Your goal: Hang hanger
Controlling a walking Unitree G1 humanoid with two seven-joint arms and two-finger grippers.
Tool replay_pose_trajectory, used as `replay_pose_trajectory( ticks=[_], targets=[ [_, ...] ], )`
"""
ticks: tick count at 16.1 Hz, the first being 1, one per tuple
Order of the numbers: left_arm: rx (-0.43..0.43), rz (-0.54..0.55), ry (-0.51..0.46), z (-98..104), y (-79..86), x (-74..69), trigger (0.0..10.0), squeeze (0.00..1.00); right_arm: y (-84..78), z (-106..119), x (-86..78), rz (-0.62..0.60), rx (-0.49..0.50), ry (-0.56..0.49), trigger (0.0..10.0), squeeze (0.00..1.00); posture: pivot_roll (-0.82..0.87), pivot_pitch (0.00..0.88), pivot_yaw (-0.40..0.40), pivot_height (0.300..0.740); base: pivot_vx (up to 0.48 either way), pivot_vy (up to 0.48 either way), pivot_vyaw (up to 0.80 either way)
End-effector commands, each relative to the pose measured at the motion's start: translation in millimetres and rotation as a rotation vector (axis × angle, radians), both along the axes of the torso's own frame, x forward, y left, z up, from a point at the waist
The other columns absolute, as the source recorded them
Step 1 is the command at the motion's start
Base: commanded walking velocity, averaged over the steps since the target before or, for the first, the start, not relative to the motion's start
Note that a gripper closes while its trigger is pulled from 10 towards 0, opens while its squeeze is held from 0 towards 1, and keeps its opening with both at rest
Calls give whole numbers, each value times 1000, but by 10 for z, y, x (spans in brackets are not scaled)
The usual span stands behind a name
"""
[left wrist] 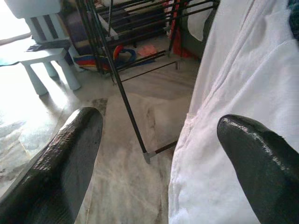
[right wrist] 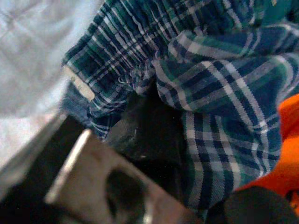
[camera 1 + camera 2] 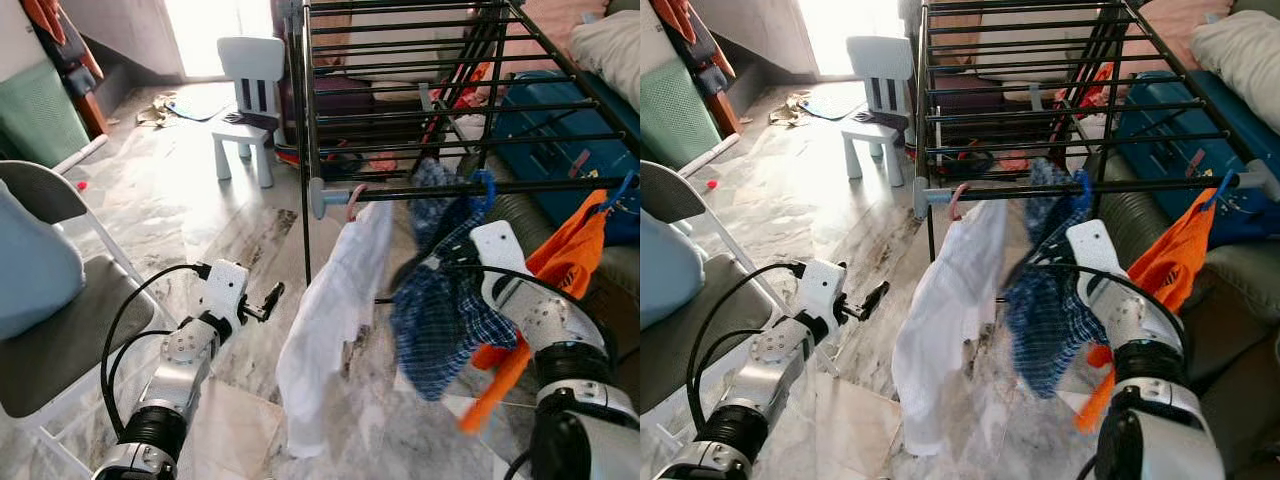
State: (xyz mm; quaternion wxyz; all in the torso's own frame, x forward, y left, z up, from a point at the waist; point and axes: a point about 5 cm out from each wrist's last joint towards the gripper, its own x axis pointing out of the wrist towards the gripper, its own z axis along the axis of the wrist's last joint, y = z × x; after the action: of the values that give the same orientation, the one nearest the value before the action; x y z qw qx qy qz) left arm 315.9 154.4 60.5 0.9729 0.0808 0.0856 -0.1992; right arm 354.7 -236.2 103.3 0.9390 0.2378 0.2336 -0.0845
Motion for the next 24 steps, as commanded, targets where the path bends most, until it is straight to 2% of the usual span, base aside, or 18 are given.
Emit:
replay_pose_trajectory(
  ticks=[1,3,7,9,11,14,16,18,20,22,24],
  targets=[
    [12,-3,2,17,53,-13,10000,0,-53,93,65,-17,24,-39,10000,0,120,0,11,740,0,0,0],
    [22,4,2,29,94,-34,10000,0,-173,42,53,-61,46,-18,10000,0,147,0,-1,740,0,0,0],
    [31,17,4,42,172,-61,10000,0,-235,-12,39,-76,-6,2,10000,0,175,0,-11,740,0,0,0],
    [21,-3,-3,72,128,-47,10000,0,-229,-14,38,-48,-70,-24,10000,0,165,0,-5,740,0,0,0],
    [-7,-54,-6,99,2,-18,10000,0,-257,-33,-29,-26,-113,-65,10000,0,144,0,9,740,0,0,0],
    [-53,-103,2,114,-186,21,10000,0,-309,6,-214,-32,-149,-173,10000,0,81,0,36,740,0,0,0],
    [-87,-142,6,122,-265,28,10000,0,-251,22,-433,-48,-207,-232,10000,0,57,0,44,740,0,0,0],
    [-109,-185,-1,141,-321,17,10000,0,-78,-89,-798,-81,-218,-231,10000,0,35,0,56,740,0,0,0],
    [-130,-211,-1,144,-365,21,10000,0,84,-197,-1008,-77,-204,-201,10000,0,16,0,64,740,0,0,0],
    [-131,-223,-3,153,-396,43,10000,0,160,-246,-1097,-88,-194,-170,10000,0,1,0,75,740,0,0,0],
    [-133,-235,-7,171,-417,64,10000,0,172,-235,-1106,-92,-192,-163,10000,0,8,0,81,740,0,0,0]
  ],
)
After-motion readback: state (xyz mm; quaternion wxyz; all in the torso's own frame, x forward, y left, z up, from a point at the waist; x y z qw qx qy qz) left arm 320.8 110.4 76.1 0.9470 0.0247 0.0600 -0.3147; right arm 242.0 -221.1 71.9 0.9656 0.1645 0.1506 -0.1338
